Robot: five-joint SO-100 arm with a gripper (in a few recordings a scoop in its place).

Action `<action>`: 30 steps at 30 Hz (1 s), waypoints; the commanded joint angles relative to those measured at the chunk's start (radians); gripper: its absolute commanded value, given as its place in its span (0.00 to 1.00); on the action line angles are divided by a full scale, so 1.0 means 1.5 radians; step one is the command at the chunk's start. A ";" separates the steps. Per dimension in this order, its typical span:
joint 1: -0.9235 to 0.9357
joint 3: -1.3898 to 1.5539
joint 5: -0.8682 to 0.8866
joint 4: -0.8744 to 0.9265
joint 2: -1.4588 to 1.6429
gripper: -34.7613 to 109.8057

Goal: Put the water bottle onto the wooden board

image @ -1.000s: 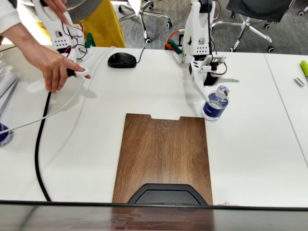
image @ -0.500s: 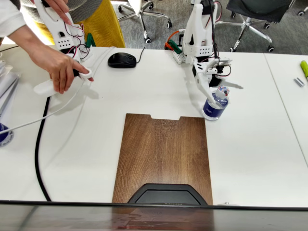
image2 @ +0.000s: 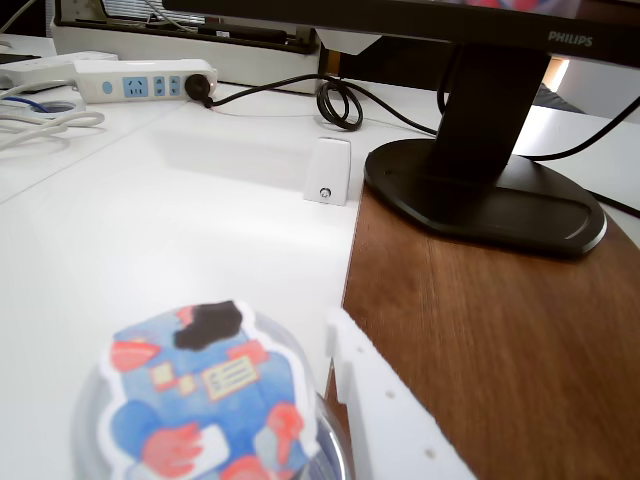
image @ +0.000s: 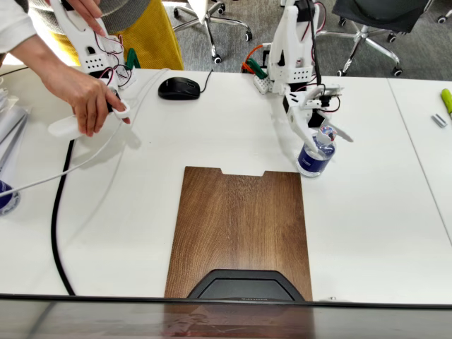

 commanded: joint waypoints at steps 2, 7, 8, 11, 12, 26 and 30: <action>-0.005 -0.016 -0.018 -0.003 0.011 0.46; -0.006 -0.016 -0.025 -0.003 0.011 0.35; -0.006 -0.016 -0.025 -0.003 0.011 0.32; -0.006 -0.016 -0.034 -0.001 0.011 0.28; -0.006 -0.016 -0.039 -0.001 0.011 0.26; -0.024 -0.020 -0.027 -0.026 0.038 0.24; -0.017 -0.067 -0.005 -0.024 0.051 0.24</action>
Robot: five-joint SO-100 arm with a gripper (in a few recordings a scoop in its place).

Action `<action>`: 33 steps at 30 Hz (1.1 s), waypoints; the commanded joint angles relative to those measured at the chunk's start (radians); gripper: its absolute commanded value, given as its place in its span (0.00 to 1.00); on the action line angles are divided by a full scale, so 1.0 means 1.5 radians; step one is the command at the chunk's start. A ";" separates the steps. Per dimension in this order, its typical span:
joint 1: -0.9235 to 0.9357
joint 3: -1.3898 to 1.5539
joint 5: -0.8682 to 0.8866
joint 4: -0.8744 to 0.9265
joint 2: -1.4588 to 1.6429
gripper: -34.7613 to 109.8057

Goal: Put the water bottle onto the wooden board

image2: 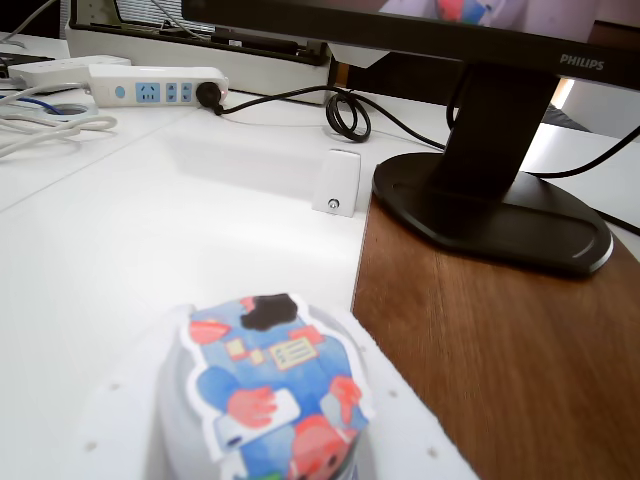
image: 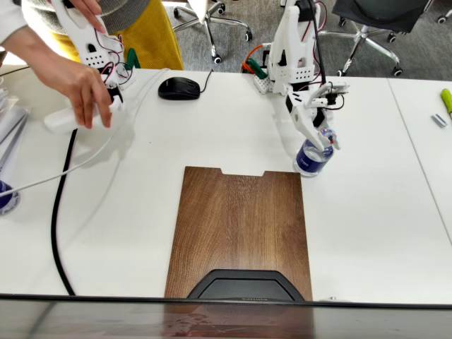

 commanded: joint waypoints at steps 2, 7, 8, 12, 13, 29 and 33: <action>0.000 -0.083 0.016 -0.011 0.059 0.24; 0.027 -0.141 0.029 -0.006 0.098 0.24; 0.035 -0.144 0.028 -0.003 0.108 0.24; 0.090 -0.157 0.027 0.005 0.127 0.24; 0.107 -0.166 0.027 0.014 0.127 0.24; 0.253 -0.393 0.032 0.077 -0.074 0.24; 0.254 -0.425 0.048 0.042 -0.131 0.24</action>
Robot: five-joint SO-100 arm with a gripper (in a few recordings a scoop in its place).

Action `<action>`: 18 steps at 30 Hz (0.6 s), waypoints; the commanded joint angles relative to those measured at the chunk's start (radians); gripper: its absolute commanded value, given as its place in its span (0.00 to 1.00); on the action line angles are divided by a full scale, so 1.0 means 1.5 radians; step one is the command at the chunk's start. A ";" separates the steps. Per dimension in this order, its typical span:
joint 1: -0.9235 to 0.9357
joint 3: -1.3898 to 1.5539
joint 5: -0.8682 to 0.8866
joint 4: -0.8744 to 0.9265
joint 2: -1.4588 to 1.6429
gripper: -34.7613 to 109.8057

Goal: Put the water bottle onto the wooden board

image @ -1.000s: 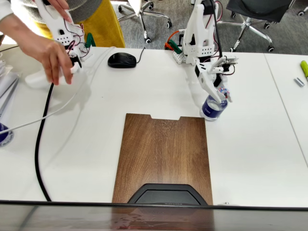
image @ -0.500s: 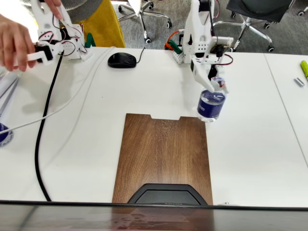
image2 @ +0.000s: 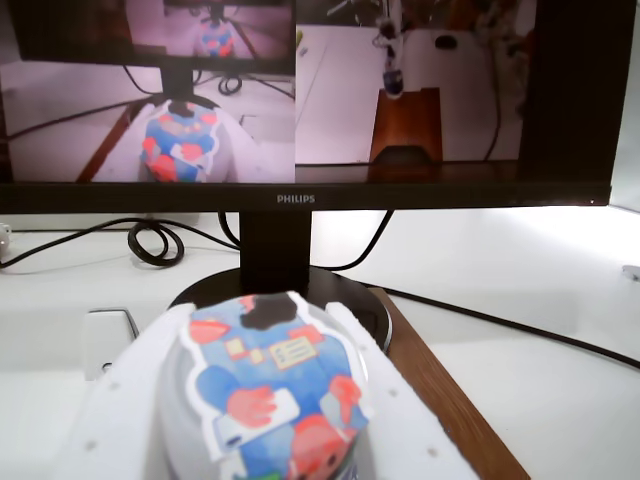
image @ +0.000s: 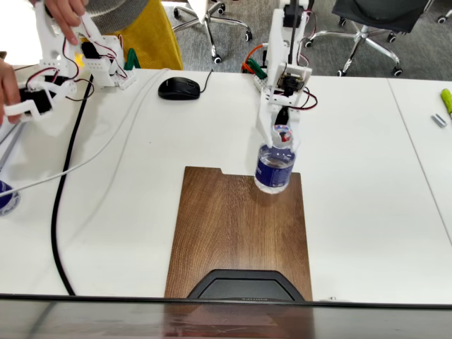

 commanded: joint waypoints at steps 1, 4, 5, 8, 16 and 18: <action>0.014 -0.059 0.009 -0.049 -0.021 0.24; 0.015 -0.088 0.015 -0.089 -0.076 0.24; 0.016 -0.095 0.015 -0.094 -0.088 0.24; 0.020 -0.125 0.017 -0.102 -0.123 0.24; 0.033 -0.194 0.024 -0.095 -0.196 0.24; 0.034 -0.210 0.024 -0.086 -0.212 0.24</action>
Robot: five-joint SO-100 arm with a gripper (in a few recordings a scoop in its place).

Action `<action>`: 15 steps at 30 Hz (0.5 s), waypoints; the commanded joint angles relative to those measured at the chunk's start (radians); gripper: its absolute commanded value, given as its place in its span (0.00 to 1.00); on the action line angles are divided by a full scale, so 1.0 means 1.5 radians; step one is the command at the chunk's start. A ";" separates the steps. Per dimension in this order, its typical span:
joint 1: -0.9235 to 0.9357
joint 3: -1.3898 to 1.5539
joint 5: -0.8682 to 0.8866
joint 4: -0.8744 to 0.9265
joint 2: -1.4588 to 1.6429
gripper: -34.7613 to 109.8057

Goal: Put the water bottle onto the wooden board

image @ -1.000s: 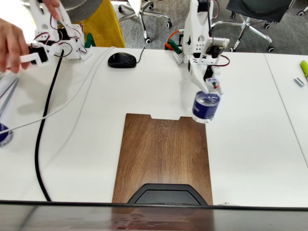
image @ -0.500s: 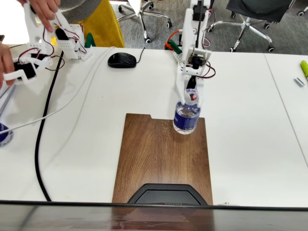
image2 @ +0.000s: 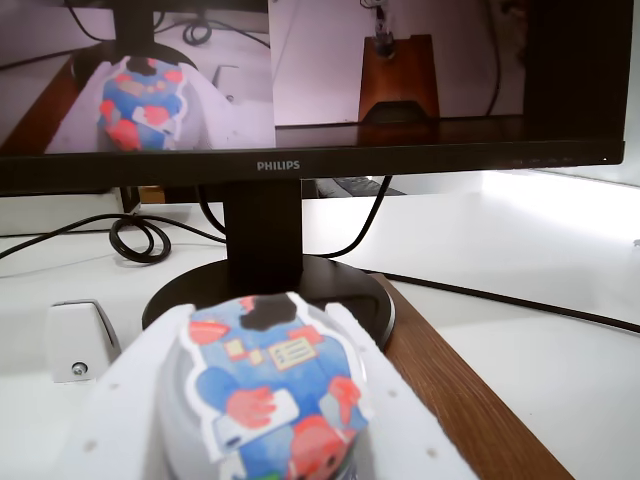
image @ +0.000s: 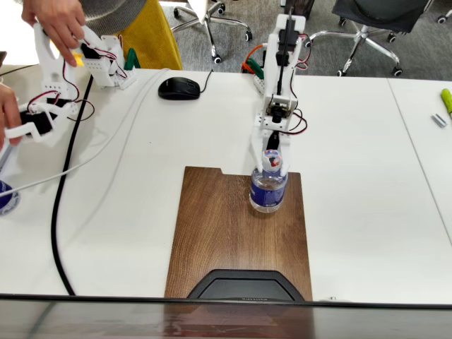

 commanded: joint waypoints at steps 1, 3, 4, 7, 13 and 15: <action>0.013 -0.052 -0.004 0.005 0.009 0.24; 0.014 -0.060 -0.002 0.028 0.004 0.24; 0.014 -0.060 0.002 0.036 0.004 0.24; 0.014 -0.060 0.019 0.065 0.004 0.24; 0.015 -0.062 0.030 0.123 0.010 0.24; 0.015 -0.063 0.024 0.127 0.006 0.24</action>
